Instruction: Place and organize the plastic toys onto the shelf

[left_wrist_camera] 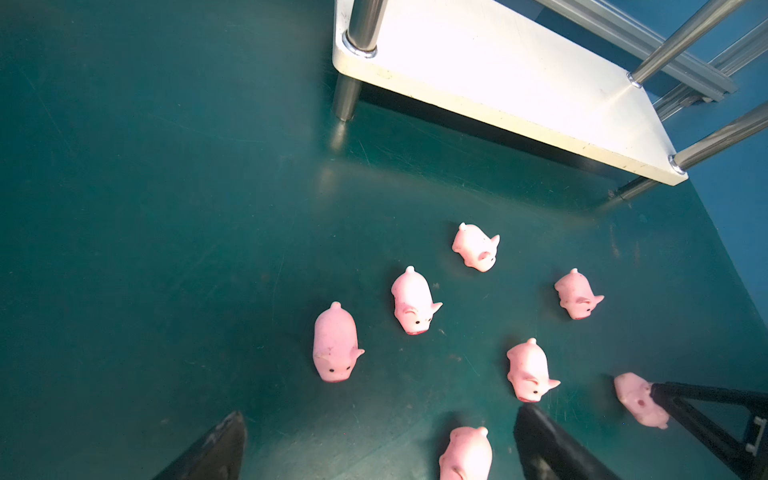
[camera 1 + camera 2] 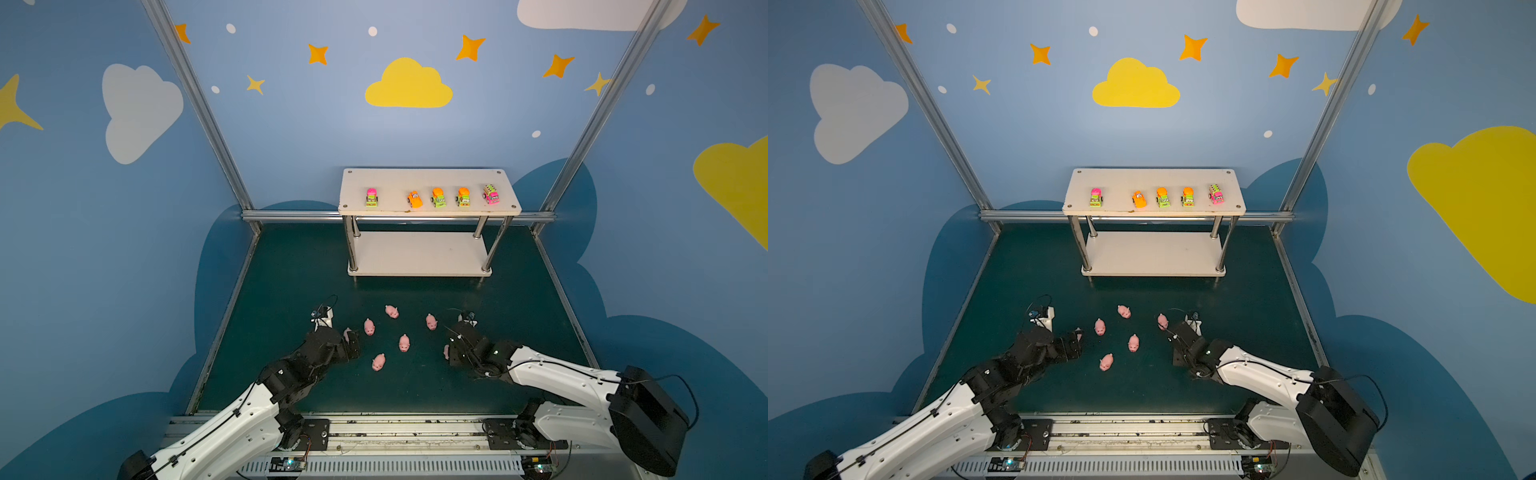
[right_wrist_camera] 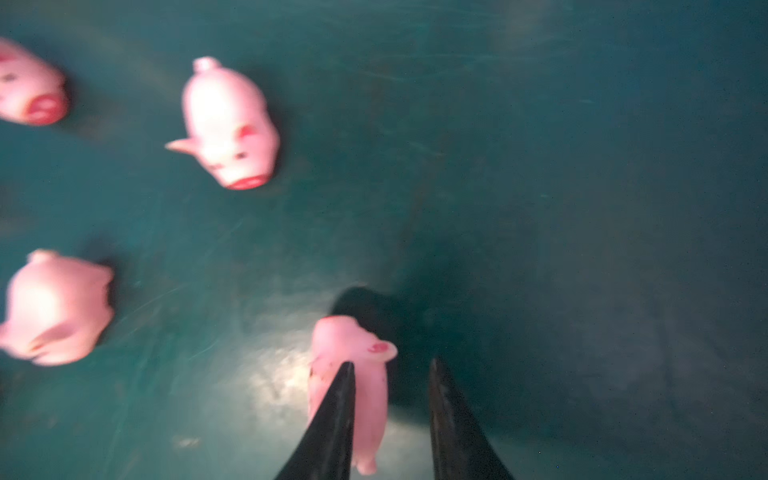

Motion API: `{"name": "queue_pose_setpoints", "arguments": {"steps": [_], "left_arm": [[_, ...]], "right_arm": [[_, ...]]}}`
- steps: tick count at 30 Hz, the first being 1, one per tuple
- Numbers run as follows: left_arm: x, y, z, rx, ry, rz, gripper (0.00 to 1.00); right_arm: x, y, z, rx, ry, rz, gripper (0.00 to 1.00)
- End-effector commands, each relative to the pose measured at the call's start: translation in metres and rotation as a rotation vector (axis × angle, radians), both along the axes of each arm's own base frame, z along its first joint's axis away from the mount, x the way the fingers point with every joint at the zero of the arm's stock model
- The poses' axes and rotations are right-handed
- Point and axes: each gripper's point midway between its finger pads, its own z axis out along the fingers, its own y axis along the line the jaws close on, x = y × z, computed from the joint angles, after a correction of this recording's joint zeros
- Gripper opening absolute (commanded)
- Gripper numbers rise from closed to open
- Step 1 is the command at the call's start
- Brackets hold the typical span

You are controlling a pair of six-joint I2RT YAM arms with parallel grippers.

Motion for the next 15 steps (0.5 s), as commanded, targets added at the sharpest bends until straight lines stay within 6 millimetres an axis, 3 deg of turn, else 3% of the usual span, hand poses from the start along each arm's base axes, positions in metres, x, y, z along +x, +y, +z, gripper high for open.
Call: {"name": "queue_pose_setpoints", "arguments": {"steps": [1, 15], "left_arm": [[0.002, 0.001, -0.001, 0.008, -0.014, -0.001, 1.00], [0.000, 0.002, 0.000, 0.011, -0.016, -0.001, 1.00]], "right_arm": [[-0.027, -0.028, -0.022, -0.079, 0.115, -0.030, 0.30], [-0.029, -0.033, 0.005, -0.029, 0.049, -0.031, 0.35]]}}
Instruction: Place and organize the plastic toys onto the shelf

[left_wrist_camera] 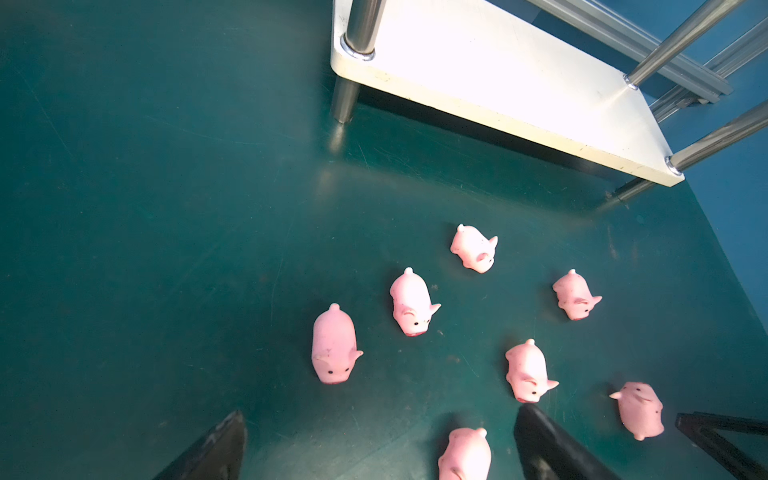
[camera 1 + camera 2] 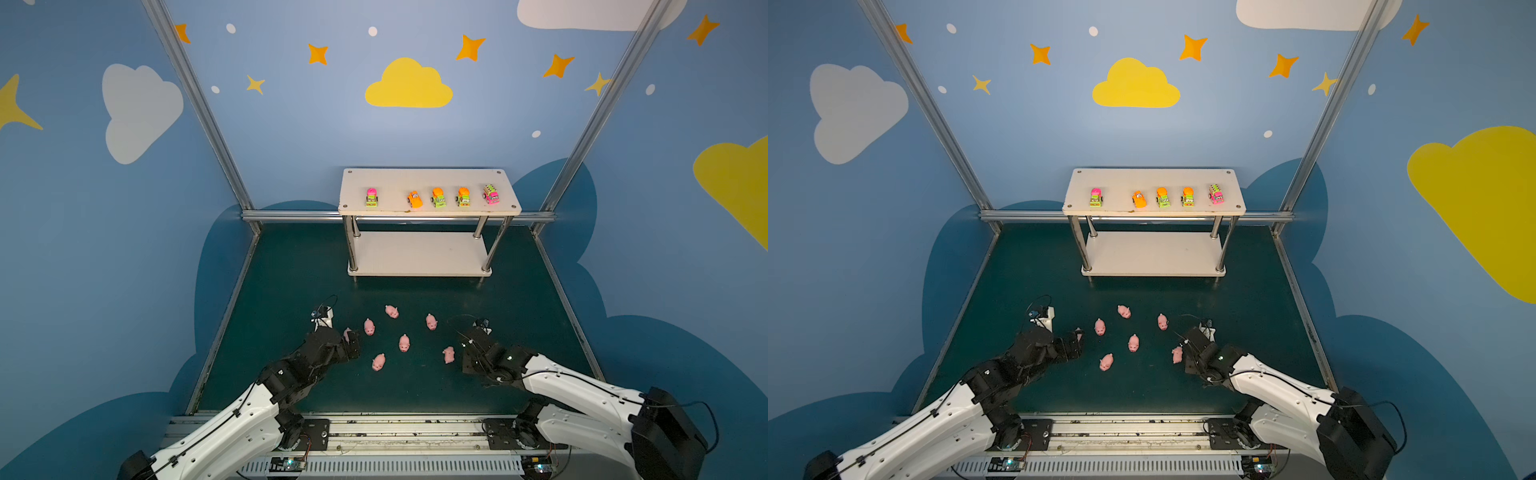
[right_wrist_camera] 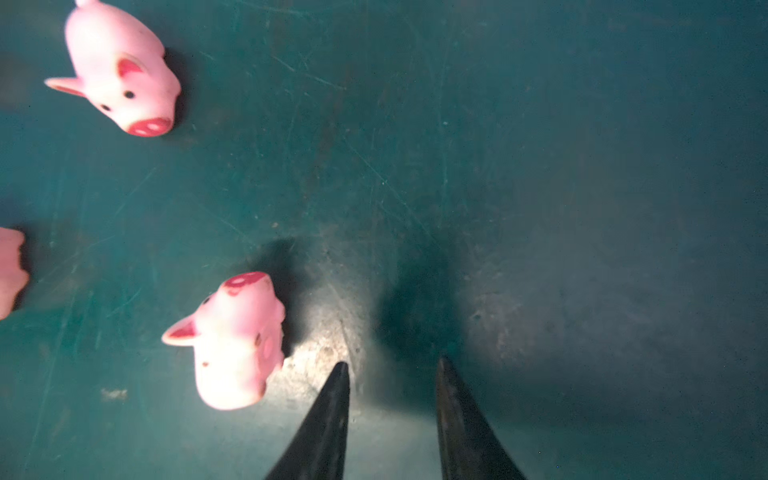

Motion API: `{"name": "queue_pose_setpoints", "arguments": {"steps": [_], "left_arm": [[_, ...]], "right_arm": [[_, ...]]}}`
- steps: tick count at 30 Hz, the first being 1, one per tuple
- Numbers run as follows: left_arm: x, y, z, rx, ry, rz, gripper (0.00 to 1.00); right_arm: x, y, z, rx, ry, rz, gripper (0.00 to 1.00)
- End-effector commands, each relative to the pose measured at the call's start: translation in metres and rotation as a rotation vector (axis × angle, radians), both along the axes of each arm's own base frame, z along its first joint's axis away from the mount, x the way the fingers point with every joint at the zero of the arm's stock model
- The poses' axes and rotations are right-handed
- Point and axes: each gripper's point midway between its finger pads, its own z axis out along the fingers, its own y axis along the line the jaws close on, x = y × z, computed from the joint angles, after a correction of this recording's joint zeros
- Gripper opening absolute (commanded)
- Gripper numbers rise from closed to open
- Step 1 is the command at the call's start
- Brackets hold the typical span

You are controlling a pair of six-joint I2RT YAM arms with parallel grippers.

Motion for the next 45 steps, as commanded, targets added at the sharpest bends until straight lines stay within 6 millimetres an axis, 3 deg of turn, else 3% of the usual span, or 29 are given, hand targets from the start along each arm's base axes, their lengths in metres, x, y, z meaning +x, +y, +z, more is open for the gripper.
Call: {"name": "queue_pose_setpoints", "arguments": {"steps": [1, 11, 17, 28, 35, 45], "left_arm": [[0.000, 0.003, -0.001, 0.013, -0.009, 0.001, 1.00], [-0.003, 0.006, 0.000, 0.013, -0.016, 0.005, 1.00], [-0.004, 0.010, 0.000, 0.015, -0.025, 0.015, 1.00], [-0.006, 0.016, -0.004, 0.031, -0.031, 0.026, 1.00], [-0.007, 0.018, -0.006, 0.037, -0.031, 0.029, 1.00], [-0.006, 0.019, -0.004, 0.029, -0.036, 0.030, 1.00]], "right_arm": [[-0.004, -0.004, 0.002, -0.009, 0.007, 0.005, 0.36], [0.007, 0.038, 0.025, 0.107, -0.060, 0.101, 0.36], [0.011, 0.066, 0.043, 0.114, -0.101, 0.193, 0.31], [0.009, 0.096, 0.025, 0.107, -0.049, 0.258, 0.25], [0.008, 0.085, 0.007, 0.041, -0.005, 0.213, 0.22], [0.002, 0.041, 0.008, -0.017, -0.009, 0.128, 0.23]]}}
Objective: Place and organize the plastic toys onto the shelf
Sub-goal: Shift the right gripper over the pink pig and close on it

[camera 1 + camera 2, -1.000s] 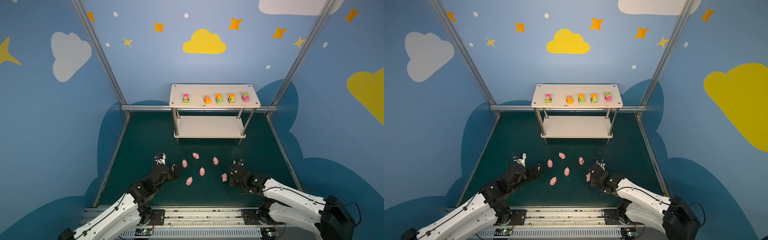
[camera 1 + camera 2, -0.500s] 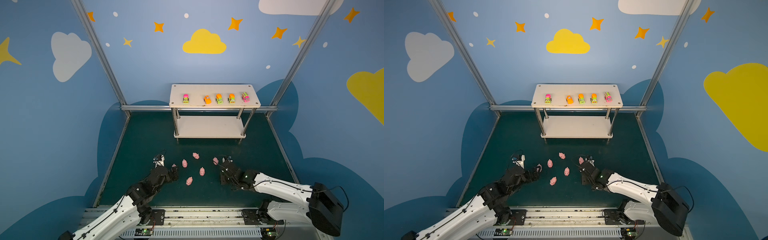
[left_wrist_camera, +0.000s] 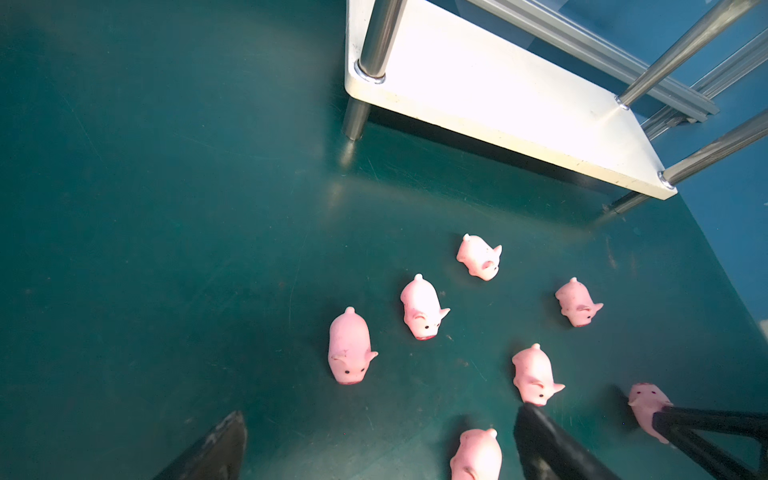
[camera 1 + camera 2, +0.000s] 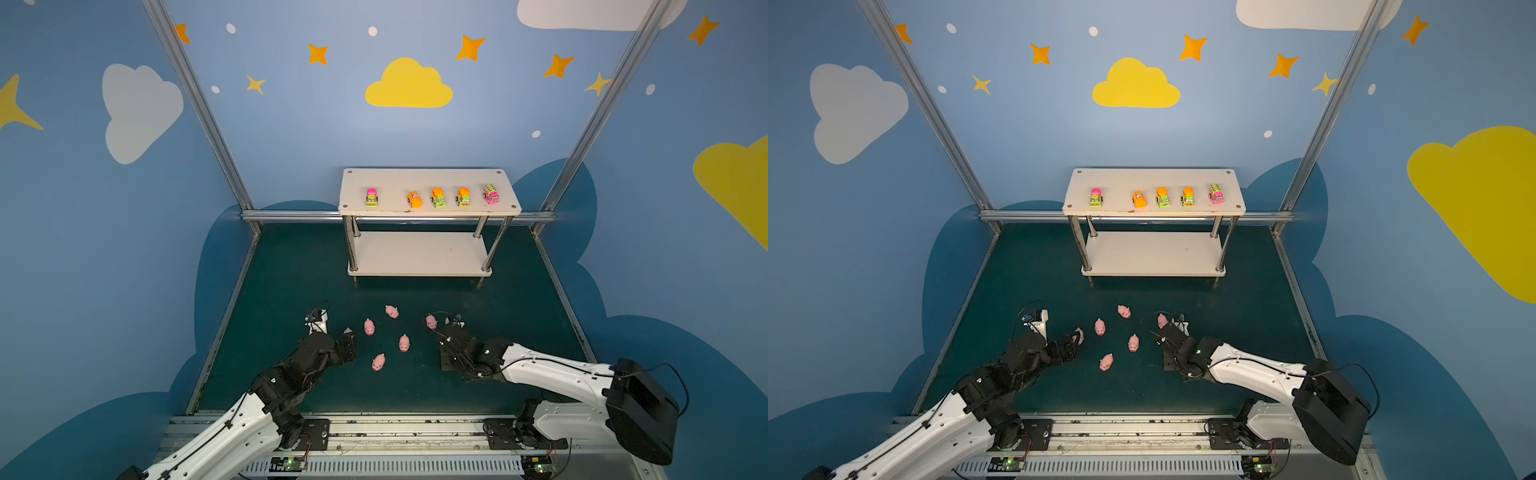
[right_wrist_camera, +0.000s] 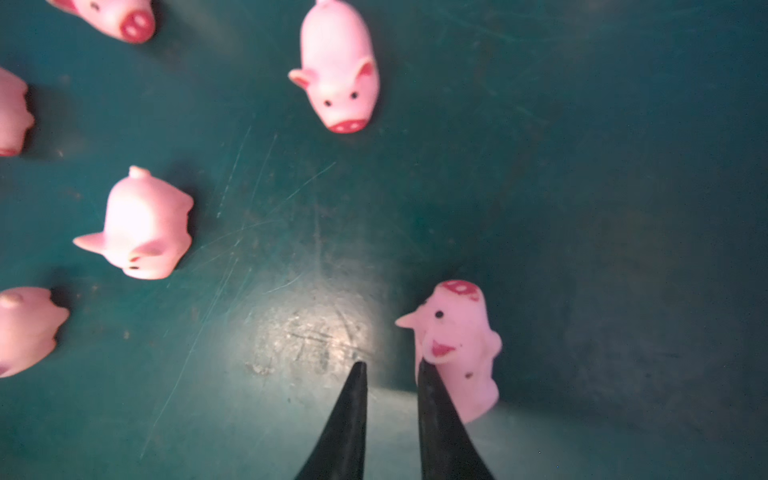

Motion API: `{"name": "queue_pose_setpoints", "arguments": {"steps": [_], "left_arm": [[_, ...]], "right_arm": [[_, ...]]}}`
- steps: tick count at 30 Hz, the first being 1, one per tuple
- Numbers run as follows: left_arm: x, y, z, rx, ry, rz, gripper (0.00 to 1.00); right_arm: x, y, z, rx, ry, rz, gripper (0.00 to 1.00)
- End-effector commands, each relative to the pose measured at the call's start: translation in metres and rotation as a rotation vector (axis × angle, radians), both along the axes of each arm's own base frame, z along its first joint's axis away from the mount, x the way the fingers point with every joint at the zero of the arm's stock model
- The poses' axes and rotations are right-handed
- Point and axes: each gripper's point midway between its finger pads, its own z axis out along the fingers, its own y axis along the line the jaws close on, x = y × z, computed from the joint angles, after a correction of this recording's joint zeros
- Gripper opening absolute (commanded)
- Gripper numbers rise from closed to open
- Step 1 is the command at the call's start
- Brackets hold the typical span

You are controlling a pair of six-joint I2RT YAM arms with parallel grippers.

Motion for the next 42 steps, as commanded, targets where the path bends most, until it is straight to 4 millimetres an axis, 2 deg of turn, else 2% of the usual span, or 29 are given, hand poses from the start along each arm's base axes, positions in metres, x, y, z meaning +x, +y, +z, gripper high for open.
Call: {"name": "queue_pose_setpoints", "arguments": {"steps": [1, 5, 10, 16, 18, 21, 25, 29, 33, 36, 42], "left_arm": [[-0.001, 0.005, -0.007, 0.028, 0.009, 0.010, 1.00], [0.000, 0.004, -0.005, 0.023, 0.011, 0.005, 1.00], [0.000, 0.002, -0.003, 0.022, 0.011, 0.000, 1.00], [0.000, 0.003, 0.000, 0.019, 0.004, 0.004, 1.00], [0.000, 0.002, 0.000, 0.019, 0.005, 0.001, 1.00], [0.001, 0.002, -0.001, 0.019, 0.007, 0.001, 1.00], [0.001, 0.001, -0.001, 0.021, 0.009, -0.002, 1.00], [0.002, 0.001, 0.000, 0.023, 0.007, 0.000, 1.00], [0.002, 0.002, -0.001, 0.026, 0.010, 0.004, 1.00], [0.002, 0.002, -0.003, 0.028, 0.016, 0.007, 1.00], [0.001, 0.004, -0.004, 0.036, 0.018, 0.011, 1.00]], "right_arm": [[-0.005, -0.026, -0.005, -0.050, 0.010, -0.047, 0.24], [-0.005, -0.037, -0.007, -0.041, 0.019, -0.070, 0.25], [-0.004, -0.038, -0.001, -0.029, 0.012, -0.066, 0.28], [-0.003, -0.047, 0.010, -0.040, -0.028, -0.072, 0.40], [-0.005, -0.050, 0.009, -0.048, -0.022, -0.078, 0.41], [-0.010, -0.048, 0.008, -0.024, 0.000, -0.080, 0.38], [-0.015, -0.027, 0.007, 0.082, 0.008, -0.035, 0.28], [-0.016, -0.013, 0.006, 0.136, 0.011, -0.008, 0.26], [-0.016, -0.004, -0.005, 0.133, 0.042, 0.009, 0.25], [-0.014, -0.002, -0.017, 0.105, 0.065, -0.001, 0.24], [-0.011, -0.018, -0.036, 0.022, 0.100, -0.067, 0.22]]}}
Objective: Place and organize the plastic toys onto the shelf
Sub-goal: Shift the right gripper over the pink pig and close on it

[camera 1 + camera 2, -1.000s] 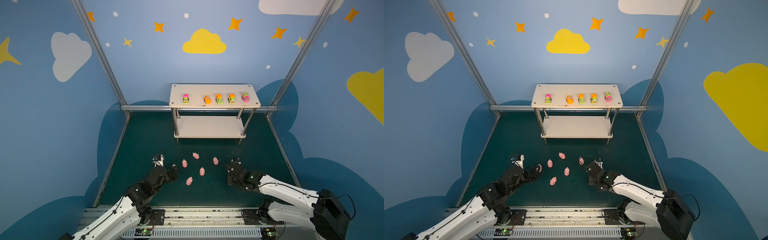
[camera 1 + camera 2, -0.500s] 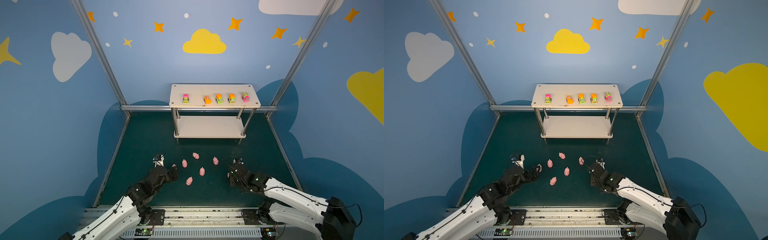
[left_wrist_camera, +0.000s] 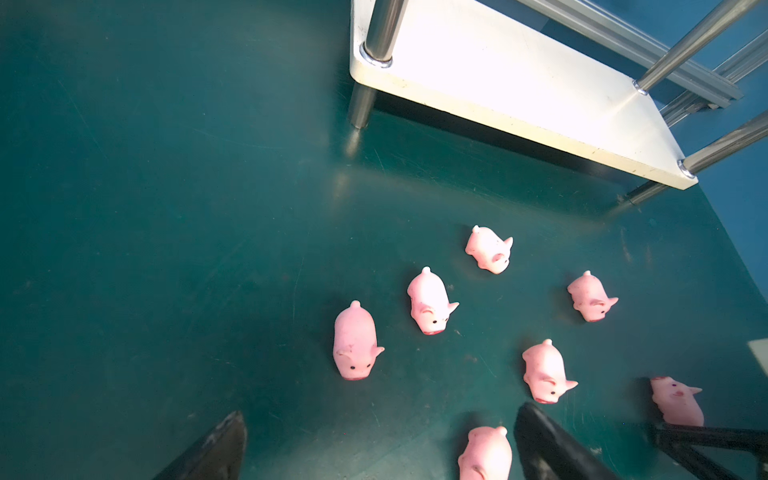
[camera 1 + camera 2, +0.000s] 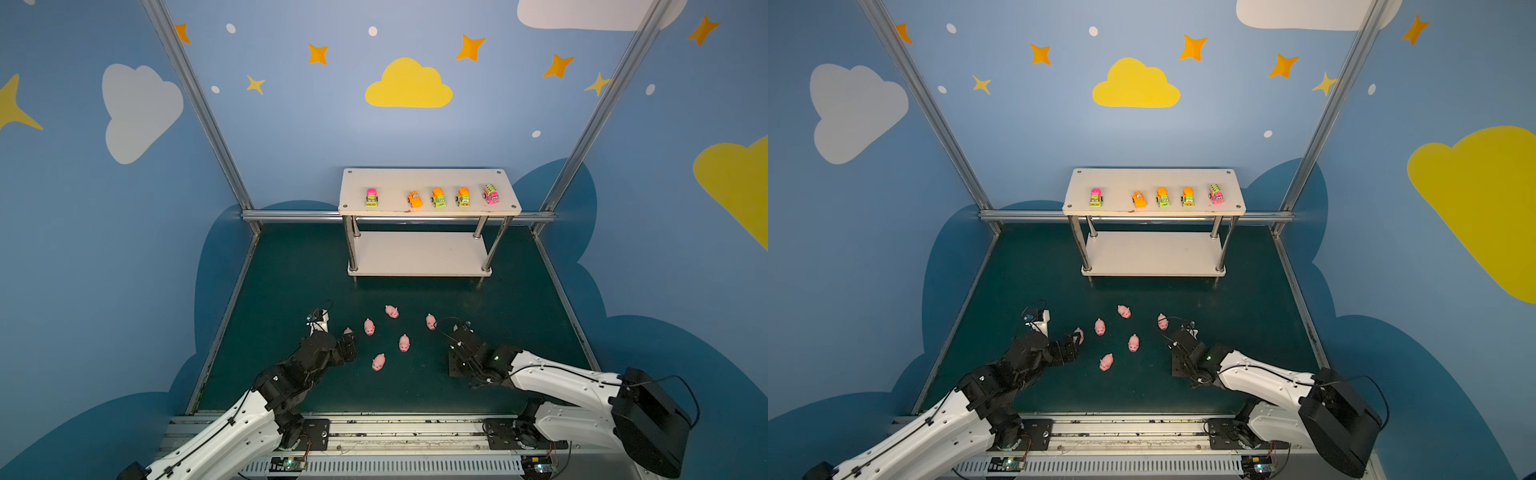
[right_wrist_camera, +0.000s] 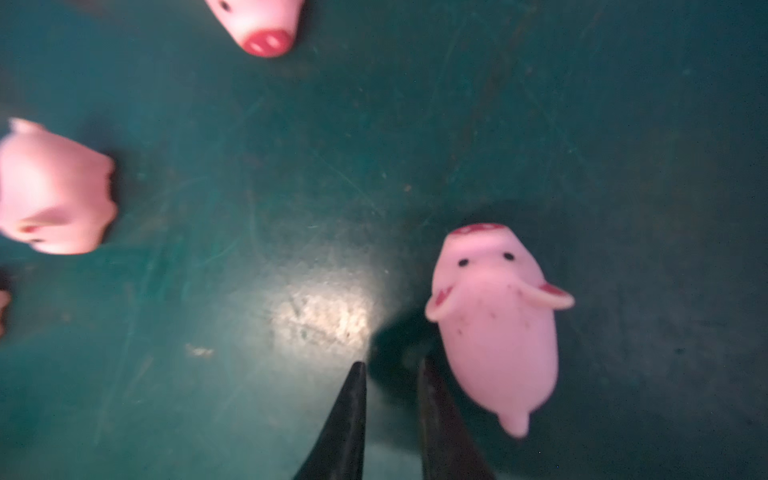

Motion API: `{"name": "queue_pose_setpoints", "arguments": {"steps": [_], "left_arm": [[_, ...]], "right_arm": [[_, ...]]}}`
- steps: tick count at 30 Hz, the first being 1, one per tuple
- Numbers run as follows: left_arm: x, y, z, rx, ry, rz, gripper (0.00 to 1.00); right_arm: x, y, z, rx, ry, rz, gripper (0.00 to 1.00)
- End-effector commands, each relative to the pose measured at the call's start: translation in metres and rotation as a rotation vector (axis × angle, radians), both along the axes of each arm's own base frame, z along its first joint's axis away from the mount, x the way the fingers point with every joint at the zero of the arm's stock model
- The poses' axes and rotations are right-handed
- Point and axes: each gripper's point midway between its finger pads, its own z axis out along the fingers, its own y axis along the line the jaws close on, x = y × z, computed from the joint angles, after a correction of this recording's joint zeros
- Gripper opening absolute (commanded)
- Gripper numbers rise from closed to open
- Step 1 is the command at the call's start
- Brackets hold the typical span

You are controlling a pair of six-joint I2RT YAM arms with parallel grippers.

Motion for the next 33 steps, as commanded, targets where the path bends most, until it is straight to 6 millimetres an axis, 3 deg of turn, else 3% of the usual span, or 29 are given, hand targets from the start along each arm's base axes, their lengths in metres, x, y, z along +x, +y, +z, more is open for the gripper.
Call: {"name": "queue_pose_setpoints", "arguments": {"steps": [1, 11, 15, 22, 28, 33], "left_arm": [[0.001, 0.004, 0.002, 0.020, -0.005, 0.012, 1.00], [0.006, 0.001, 0.001, 0.029, -0.005, 0.006, 1.00], [0.008, -0.001, -0.001, 0.037, 0.000, -0.001, 1.00], [0.011, -0.001, -0.001, 0.048, 0.003, -0.003, 1.00], [0.012, 0.001, -0.002, 0.054, 0.006, 0.006, 1.00], [0.012, 0.002, -0.005, 0.058, 0.014, 0.007, 1.00]], "right_arm": [[0.003, -0.010, -0.007, -0.034, 0.011, -0.047, 0.22], [0.006, -0.053, -0.003, -0.115, 0.023, -0.139, 0.26], [0.007, -0.059, -0.004, -0.102, 0.029, -0.181, 0.41], [0.025, -0.048, 0.000, -0.059, 0.014, -0.163, 0.43], [0.041, -0.033, 0.006, -0.002, 0.005, -0.139, 0.55], [0.052, -0.029, 0.005, -0.001, 0.015, -0.129, 0.60]]}}
